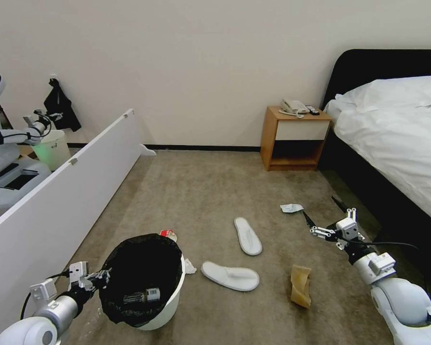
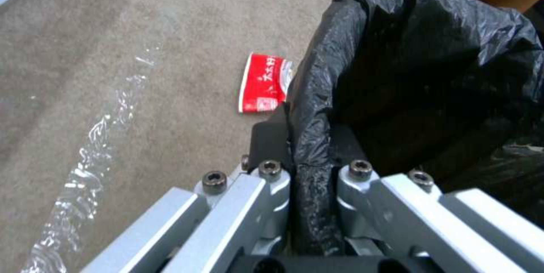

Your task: Pick up the trash bin, then pick up the garbage from the floor and place it into the trash bin.

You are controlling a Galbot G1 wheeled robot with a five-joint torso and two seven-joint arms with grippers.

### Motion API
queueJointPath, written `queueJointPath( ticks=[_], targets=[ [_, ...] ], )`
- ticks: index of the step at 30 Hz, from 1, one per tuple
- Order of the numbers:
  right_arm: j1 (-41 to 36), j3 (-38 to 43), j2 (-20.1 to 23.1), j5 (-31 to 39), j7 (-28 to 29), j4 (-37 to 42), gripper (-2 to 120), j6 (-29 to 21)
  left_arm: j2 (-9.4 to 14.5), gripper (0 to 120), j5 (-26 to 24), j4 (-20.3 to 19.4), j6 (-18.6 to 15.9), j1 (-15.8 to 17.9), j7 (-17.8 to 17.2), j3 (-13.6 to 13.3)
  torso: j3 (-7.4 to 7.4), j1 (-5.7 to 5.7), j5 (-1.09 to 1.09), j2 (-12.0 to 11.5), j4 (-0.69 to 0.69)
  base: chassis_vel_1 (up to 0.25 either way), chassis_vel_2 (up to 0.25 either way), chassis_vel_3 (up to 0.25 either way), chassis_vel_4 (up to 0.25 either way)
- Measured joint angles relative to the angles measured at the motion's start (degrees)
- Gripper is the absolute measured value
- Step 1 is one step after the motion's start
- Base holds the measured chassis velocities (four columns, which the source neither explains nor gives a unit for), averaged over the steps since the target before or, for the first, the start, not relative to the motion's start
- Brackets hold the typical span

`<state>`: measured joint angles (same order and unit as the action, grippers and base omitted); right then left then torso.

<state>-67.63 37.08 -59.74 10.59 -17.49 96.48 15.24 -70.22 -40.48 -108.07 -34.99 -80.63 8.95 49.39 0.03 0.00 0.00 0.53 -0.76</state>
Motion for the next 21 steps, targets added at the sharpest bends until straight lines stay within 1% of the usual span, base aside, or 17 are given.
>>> queueJointPath(
  ticks=[8,16,20,21],
  targets=[
    [0.0,-0.3,-0.4,0.0,0.1,-0.4,100,0.4,-0.1,4,0.0,0.0,0.0,0.1,0.0,0.0,0.00,0.00,0.00,0.0,0.01,-0.052,0.067,0.061,-0.058],
    [-0.2,-0.1,-0.3,-0.5,0.4,-0.6,100,0.6,-0.1,4,0.0,0.1,0.0,0.1,0.0,0.2,0.00,0.00,0.00,0.0,0.00,-0.050,0.034,0.036,-0.035],
    [-0.7,-0.2,0.0,-1.5,2.2,-0.6,100,-0.1,-0.1,4,-0.1,0.1,0.0,0.0,0.0,0.3,0.00,0.00,0.00,0.0,0.01,0.000,0.000,0.000,0.000],
    [-1.3,-0.3,0.4,-1.7,3.4,-0.3,100,-1.2,0.0,4,-0.1,0.1,0.0,0.0,0.0,0.3,-0.01,0.00,0.00,0.0,0.02,0.000,0.000,0.000,0.000]
  ],
)
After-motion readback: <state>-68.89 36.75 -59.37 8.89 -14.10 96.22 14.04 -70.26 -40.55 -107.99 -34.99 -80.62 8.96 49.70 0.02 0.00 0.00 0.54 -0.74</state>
